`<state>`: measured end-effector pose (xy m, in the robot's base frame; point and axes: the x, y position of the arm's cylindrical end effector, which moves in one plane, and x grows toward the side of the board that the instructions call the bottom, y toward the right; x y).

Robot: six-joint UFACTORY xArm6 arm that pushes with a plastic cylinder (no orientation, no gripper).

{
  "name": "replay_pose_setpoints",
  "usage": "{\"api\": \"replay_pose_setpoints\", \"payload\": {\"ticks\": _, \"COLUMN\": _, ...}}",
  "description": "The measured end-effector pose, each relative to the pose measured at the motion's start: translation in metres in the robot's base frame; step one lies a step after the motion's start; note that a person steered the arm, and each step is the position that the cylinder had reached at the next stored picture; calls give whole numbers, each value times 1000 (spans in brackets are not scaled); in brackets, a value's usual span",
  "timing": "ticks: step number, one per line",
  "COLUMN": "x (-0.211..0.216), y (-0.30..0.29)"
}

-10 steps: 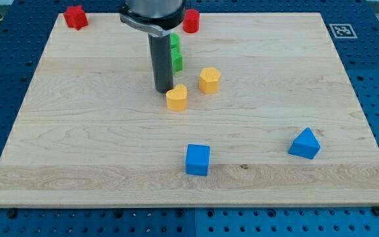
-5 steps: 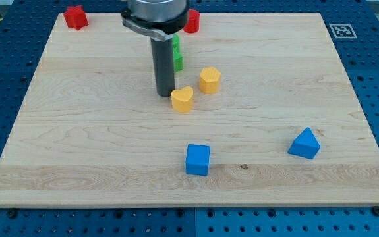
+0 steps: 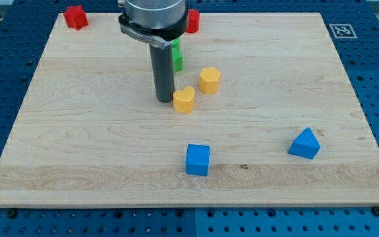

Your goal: Slide the yellow heart to the bottom of the yellow hexagon

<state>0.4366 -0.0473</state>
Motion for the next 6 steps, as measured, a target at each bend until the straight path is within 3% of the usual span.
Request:
{"api": "replay_pose_setpoints", "payload": {"ticks": 5, "x": 0, "y": 19}}
{"api": "replay_pose_setpoints", "payload": {"ticks": 6, "x": 6, "y": -4}}
